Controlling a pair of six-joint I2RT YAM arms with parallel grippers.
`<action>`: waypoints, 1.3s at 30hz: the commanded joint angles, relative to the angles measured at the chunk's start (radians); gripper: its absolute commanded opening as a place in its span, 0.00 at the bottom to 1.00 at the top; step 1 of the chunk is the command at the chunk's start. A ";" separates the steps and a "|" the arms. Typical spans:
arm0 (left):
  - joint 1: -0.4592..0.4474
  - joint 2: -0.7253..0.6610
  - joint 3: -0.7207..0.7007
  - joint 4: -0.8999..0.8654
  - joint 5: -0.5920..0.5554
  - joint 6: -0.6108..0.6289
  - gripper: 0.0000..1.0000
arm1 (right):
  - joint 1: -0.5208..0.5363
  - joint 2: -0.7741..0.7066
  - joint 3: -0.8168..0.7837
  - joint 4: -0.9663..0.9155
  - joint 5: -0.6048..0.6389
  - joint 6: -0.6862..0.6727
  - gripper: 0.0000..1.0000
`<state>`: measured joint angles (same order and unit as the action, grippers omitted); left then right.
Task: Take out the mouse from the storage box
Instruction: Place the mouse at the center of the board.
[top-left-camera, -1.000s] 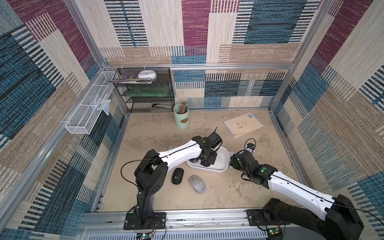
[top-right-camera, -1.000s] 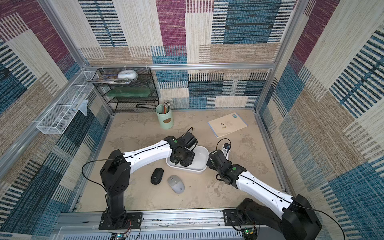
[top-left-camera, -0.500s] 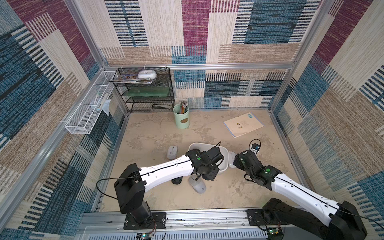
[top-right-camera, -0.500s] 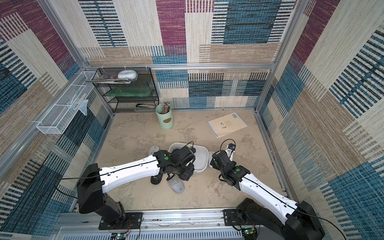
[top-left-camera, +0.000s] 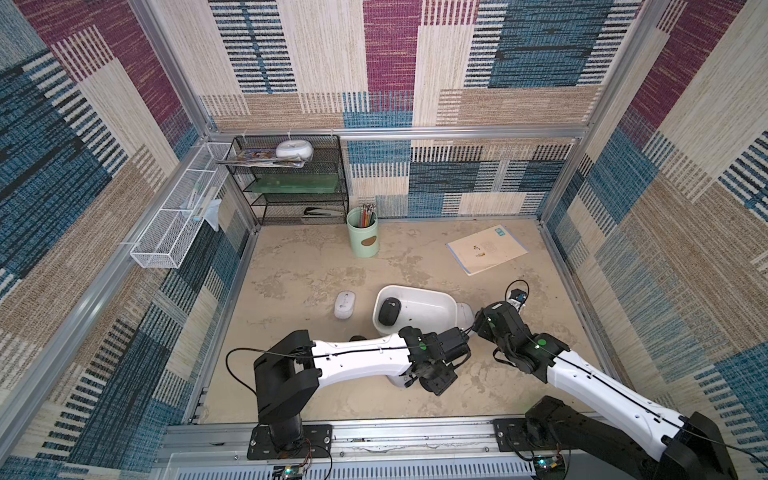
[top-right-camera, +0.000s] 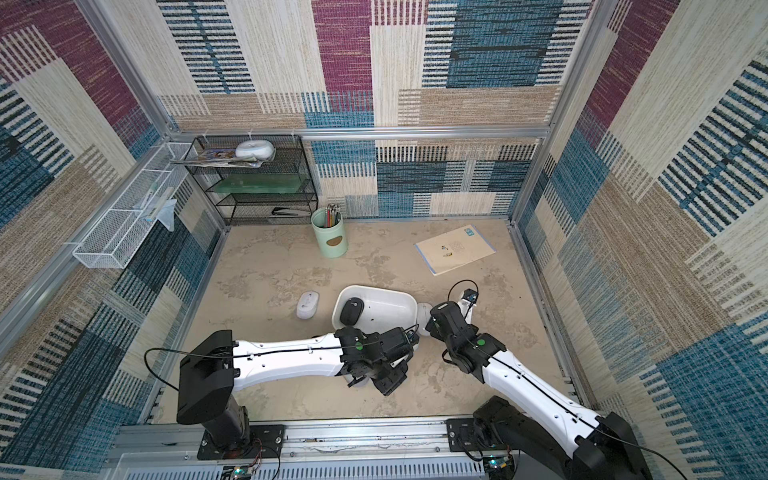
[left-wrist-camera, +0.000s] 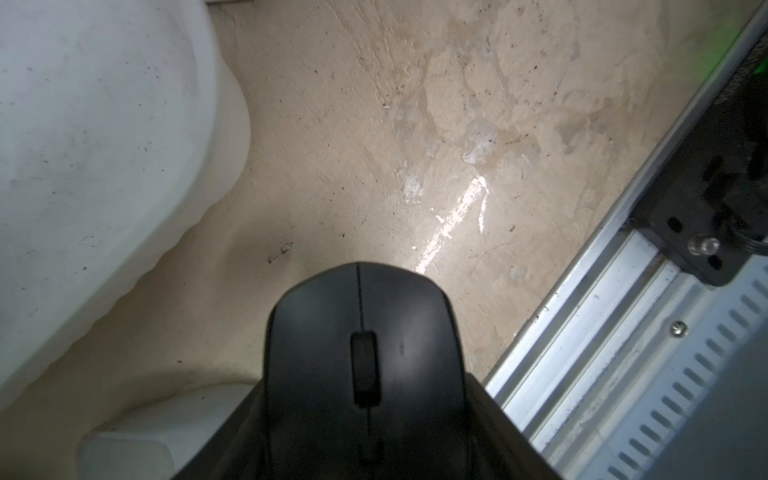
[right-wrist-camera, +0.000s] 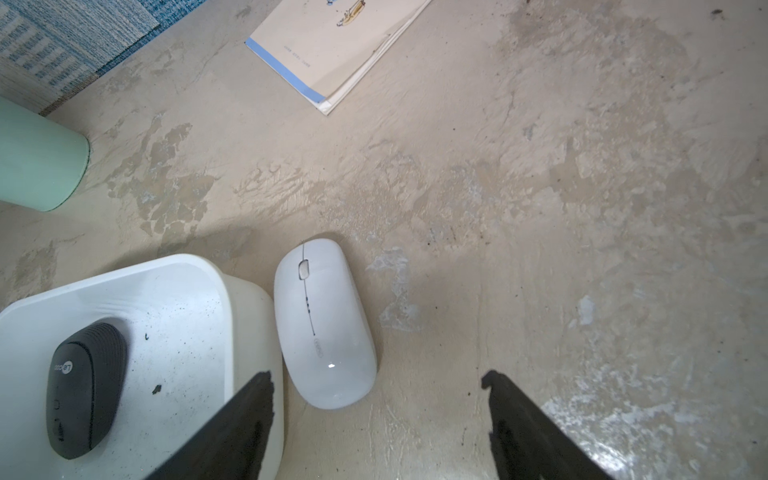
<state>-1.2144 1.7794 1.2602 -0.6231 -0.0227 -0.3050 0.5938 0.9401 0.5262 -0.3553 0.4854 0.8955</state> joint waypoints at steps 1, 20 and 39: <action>0.000 0.029 0.005 0.028 0.017 0.027 0.62 | -0.003 -0.012 -0.005 -0.013 0.003 0.010 0.83; 0.001 0.103 0.015 0.063 0.010 0.038 0.82 | -0.006 -0.032 -0.014 -0.008 0.002 0.003 0.83; 0.189 -0.445 -0.337 0.278 -0.156 -0.064 0.87 | -0.006 -0.015 0.049 0.079 -0.173 -0.168 0.83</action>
<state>-1.0691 1.4071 0.9749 -0.4099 -0.1165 -0.3172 0.5873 0.9138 0.5526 -0.3225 0.3840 0.7948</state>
